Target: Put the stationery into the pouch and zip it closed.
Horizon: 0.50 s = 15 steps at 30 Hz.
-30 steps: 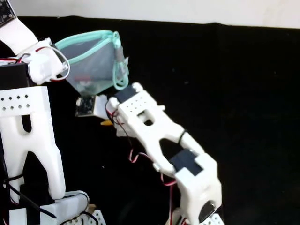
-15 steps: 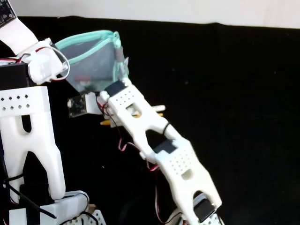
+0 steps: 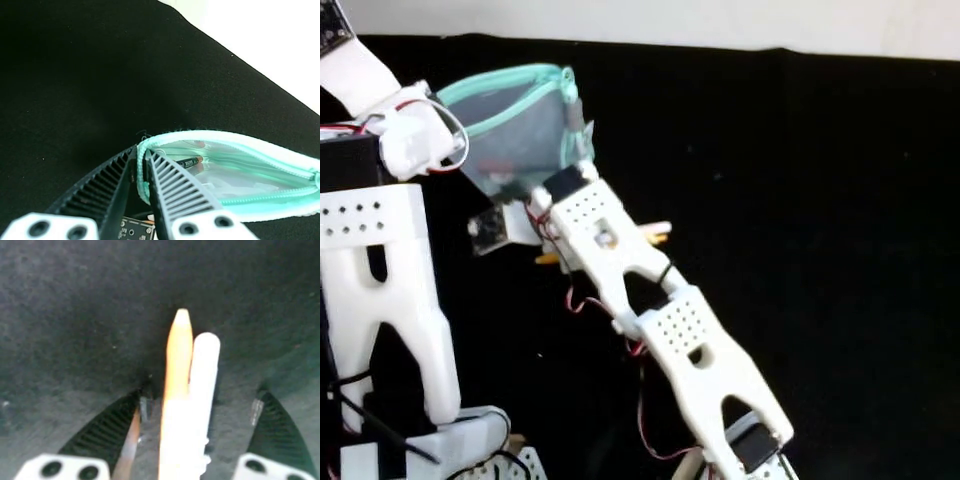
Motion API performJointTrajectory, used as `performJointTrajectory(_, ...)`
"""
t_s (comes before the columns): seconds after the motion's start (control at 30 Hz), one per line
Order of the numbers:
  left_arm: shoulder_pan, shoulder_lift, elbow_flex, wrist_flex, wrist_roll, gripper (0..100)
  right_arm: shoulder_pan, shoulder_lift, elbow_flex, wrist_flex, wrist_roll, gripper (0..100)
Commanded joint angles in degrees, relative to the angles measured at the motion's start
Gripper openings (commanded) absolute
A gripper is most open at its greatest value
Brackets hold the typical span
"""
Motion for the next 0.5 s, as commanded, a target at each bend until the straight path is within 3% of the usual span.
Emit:
performJointTrajectory(0.0, 1.3, 2.6, 0.4, 0.2, 0.3, 1, 1.3, 1.1, -2.2, 4.4, 0.7, 31.1)
performJointTrajectory(0.27, 1.3, 2.6, 0.4, 0.2, 0.3, 1, 0.2, 4.6, -2.8, 4.0, 0.7, 30.3)
performJointTrajectory(0.33, 1.3, 2.6, 0.4, 0.2, 0.3, 1, 0.1, 5.1, -2.8, 4.0, 0.7, 23.3)
performJointTrajectory(0.43, 1.3, 2.6, 0.4, 0.2, 0.3, 1, 0.1, 5.2, -2.8, 4.0, -0.9, 0.9)
performJointTrajectory(0.47, 1.3, 2.6, 0.4, 0.2, 0.3, 1, 0.2, 5.2, -2.9, 3.8, -3.3, 0.5)
